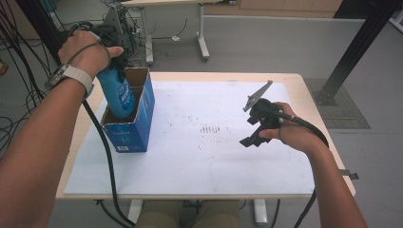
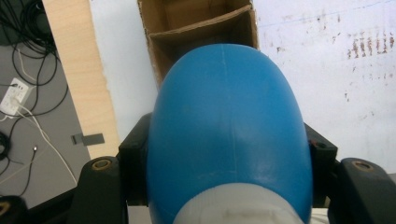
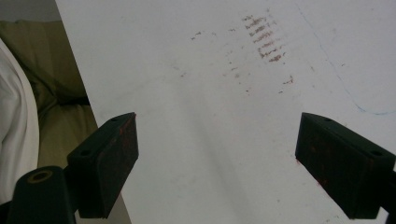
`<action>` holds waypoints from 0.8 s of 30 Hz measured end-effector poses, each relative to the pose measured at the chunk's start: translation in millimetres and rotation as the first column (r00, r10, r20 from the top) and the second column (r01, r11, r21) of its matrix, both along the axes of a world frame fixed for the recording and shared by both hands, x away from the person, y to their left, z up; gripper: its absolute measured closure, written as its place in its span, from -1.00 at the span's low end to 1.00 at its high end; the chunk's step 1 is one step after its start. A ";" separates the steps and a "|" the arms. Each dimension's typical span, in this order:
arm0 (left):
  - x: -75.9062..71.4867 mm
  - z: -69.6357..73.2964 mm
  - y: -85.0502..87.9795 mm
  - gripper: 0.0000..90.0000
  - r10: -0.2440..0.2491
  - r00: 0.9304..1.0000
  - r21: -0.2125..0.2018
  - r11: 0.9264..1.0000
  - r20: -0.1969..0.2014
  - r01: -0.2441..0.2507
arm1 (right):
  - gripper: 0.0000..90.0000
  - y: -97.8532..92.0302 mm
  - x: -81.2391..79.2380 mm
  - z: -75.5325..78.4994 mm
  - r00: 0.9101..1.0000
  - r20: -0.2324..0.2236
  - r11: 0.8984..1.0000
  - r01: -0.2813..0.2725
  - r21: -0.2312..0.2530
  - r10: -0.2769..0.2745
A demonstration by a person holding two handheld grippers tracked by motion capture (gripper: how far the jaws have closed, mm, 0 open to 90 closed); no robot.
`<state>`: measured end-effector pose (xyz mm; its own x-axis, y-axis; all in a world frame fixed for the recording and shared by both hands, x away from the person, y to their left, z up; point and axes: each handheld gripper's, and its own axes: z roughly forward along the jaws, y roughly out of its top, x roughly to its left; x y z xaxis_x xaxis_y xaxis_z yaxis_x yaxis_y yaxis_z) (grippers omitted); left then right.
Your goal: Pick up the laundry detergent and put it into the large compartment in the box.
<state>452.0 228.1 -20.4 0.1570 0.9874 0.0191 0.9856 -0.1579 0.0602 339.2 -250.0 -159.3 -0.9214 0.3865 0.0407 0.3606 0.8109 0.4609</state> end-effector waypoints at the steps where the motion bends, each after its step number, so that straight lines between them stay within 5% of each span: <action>1: -0.2 -1.2 0.2 -0.16 0.000 1.000 0.000 1.000 0.004 0.000 | -0.70 0.3 0.1 0.1 1.000 0.000 1.000 -0.002 -0.001 0.002; 24: 9.9 -34.7 -5.8 -0.16 -0.022 1.000 0.016 1.000 -0.018 0.022 | -0.70 -3.4 0.3 -4.3 1.000 -0.010 1.000 0.009 0.000 -0.009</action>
